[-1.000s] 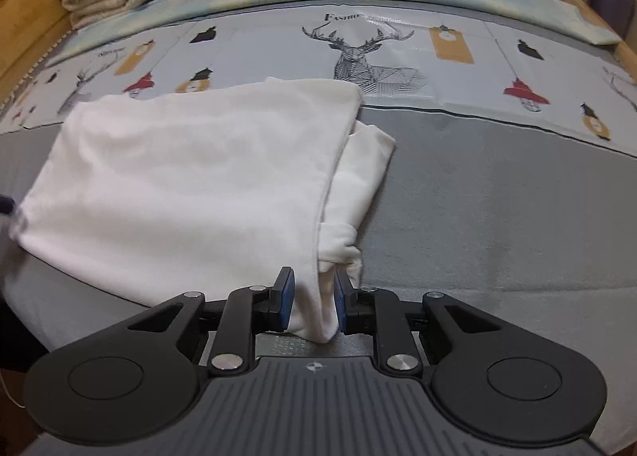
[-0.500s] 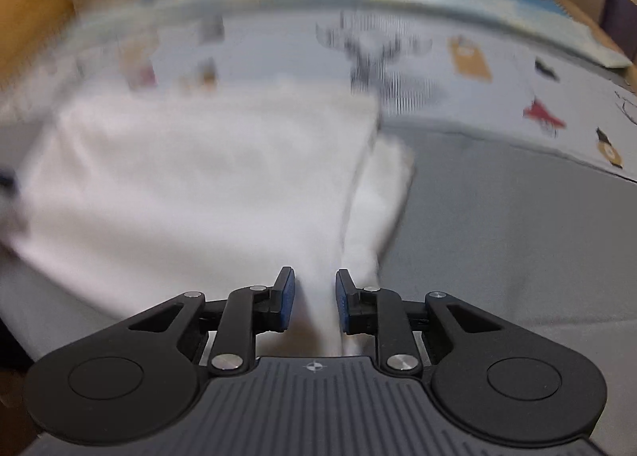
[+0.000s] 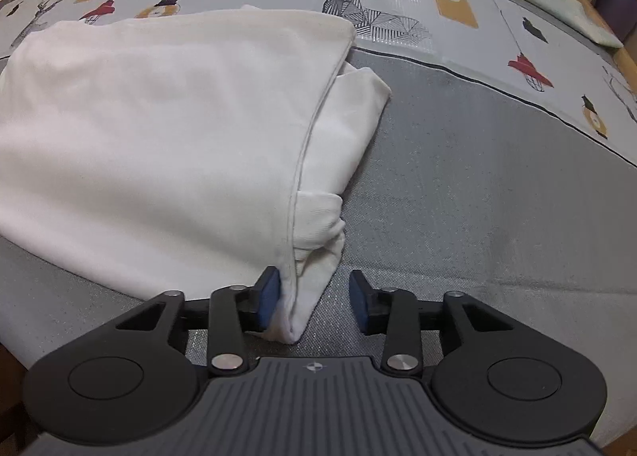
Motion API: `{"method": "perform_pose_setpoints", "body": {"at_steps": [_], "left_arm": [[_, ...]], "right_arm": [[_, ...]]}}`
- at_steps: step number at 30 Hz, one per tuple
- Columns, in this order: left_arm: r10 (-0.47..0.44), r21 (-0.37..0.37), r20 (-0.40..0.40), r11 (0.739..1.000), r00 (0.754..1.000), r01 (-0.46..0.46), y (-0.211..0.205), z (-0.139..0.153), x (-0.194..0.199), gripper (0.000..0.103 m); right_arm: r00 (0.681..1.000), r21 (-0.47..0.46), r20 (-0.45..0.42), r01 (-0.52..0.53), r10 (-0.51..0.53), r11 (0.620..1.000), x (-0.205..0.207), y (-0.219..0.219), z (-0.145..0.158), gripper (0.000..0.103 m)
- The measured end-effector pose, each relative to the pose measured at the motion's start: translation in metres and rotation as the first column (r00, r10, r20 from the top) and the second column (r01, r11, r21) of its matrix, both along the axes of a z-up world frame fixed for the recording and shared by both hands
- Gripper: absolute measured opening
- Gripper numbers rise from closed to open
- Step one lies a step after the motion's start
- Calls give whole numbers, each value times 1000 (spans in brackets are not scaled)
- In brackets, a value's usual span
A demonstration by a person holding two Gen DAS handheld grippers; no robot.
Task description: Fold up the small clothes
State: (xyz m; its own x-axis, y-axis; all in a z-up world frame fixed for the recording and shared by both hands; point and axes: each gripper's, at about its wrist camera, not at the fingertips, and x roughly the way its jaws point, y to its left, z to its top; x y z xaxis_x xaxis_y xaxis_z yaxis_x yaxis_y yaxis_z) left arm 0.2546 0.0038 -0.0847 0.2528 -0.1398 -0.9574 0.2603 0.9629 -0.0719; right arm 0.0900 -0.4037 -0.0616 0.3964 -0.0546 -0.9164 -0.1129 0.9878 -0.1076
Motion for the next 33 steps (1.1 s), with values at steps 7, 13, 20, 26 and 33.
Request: {"method": "perform_pose_setpoints", "body": {"at_steps": [7, 13, 20, 26, 33], "left_arm": [[81, -130, 225, 990, 971, -53, 16, 50, -10, 43], [89, -110, 415, 993, 905, -47, 22, 112, -34, 81], [170, -149, 487, 983, 857, -111, 43, 120, -78, 85], [195, -117, 409, 980, 891, -161, 41, 108, -68, 85], [244, -144, 387, 968, 889, -203, 54, 106, -66, 85]], "right_arm": [[967, 46, 242, 66, -75, 997, -13, 7, 49, 42], [902, 114, 420, 60, -103, 992, -31, 41, 88, 42], [870, 177, 487, -14, -75, 984, -53, 102, 90, 42], [892, 143, 451, -82, 9, 986, -53, 144, 72, 42], [886, 125, 458, -147, 74, 981, -53, 182, 66, 25]]}}
